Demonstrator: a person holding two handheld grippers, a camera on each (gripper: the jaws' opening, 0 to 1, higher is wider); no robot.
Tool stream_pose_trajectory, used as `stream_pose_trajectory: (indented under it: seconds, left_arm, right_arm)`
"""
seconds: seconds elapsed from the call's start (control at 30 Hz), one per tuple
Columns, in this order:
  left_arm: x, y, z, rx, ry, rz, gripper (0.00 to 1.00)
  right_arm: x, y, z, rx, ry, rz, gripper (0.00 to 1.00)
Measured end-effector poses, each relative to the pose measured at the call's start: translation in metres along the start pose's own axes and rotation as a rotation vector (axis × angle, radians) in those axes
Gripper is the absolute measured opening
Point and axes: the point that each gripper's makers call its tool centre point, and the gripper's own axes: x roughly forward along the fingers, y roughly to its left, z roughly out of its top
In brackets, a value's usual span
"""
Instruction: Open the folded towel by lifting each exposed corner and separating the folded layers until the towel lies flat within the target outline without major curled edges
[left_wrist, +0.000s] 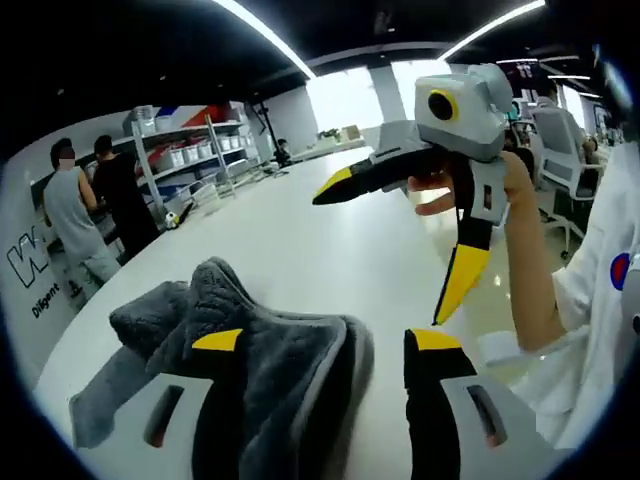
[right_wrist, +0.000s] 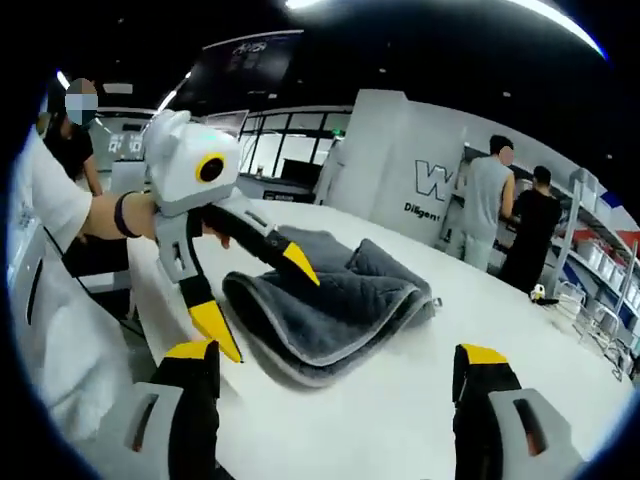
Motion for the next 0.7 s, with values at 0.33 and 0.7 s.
stream_pose_trajectory:
  seconds: [0.33,0.7]
  left_arm:
    - [0.002,0.008,0.000,0.110,0.129,0.115,0.45]
    - [0.022,-0.006,-0.005,0.223,0.225,0.152,0.21]
  right_arm:
    - [-0.004,-0.015,-0.019,0.055,0.061,-0.052,0.99]
    - [-0.009,-0.013,-0.020,0.069,0.047,-0.036,0.99]
